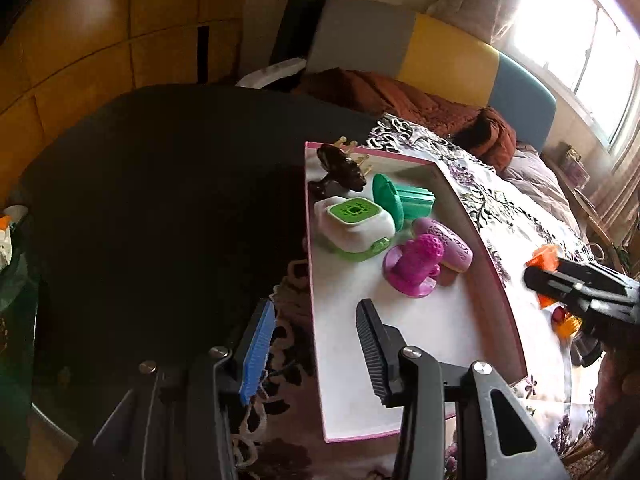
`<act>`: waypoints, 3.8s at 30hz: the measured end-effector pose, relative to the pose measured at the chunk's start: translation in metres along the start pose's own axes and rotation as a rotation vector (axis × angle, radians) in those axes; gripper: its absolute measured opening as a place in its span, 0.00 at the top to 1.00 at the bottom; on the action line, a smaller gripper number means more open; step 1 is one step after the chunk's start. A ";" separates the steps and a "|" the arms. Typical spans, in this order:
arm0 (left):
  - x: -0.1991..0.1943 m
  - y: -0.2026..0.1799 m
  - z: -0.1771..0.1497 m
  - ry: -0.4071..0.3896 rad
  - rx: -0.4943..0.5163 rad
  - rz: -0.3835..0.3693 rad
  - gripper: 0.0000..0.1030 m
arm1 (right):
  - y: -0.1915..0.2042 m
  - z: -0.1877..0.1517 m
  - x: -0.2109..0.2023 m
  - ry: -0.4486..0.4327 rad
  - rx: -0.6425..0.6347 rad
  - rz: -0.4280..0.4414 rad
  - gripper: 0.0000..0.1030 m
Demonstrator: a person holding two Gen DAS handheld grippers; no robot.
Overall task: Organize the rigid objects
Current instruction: 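Carry the orange cubes into the pink tray and open the right tool, then move both tools back toward the red cylinder and yellow piece, then grasp the red cylinder with the left tool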
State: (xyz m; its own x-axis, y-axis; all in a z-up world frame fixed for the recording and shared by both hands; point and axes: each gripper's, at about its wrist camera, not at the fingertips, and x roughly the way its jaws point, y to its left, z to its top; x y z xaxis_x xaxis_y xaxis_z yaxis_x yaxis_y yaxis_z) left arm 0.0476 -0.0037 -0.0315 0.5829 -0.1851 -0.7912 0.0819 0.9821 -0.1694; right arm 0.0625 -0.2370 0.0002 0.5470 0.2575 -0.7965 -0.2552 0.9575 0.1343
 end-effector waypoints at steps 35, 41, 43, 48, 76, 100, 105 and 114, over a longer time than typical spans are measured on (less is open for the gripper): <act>-0.003 -0.013 -0.002 0.001 0.056 -0.011 0.58 | 0.010 -0.001 0.018 -0.017 -0.003 -0.119 0.15; -0.004 -0.024 -0.001 0.003 0.089 -0.021 0.58 | -0.033 -0.010 -0.012 -0.048 0.075 -0.185 0.14; -0.004 -0.029 0.000 0.006 0.101 -0.028 0.58 | -0.048 -0.014 -0.018 -0.052 0.101 -0.213 0.14; -0.006 -0.042 0.001 -0.001 0.128 -0.064 0.58 | -0.099 -0.028 -0.037 -0.042 0.192 -0.297 0.13; 0.046 -0.260 -0.025 0.179 0.586 -0.405 0.68 | -0.275 -0.113 -0.100 -0.105 0.851 -0.497 0.08; 0.115 -0.378 -0.017 0.344 0.925 -0.533 0.72 | -0.281 -0.115 -0.097 -0.108 0.889 -0.426 0.08; 0.120 -0.390 -0.018 0.369 1.015 -0.533 0.66 | -0.284 -0.118 -0.098 -0.108 0.917 -0.421 0.08; 0.128 -0.413 -0.020 0.385 1.101 -0.562 0.64 | -0.287 -0.121 -0.097 -0.102 0.946 -0.411 0.08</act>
State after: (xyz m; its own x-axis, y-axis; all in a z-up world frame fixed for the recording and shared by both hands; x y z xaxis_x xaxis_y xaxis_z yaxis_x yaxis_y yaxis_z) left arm 0.0719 -0.4339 -0.0749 -0.0020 -0.3964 -0.9181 0.9639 0.2437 -0.1074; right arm -0.0141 -0.5521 -0.0326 0.5268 -0.1445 -0.8376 0.6726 0.6734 0.3068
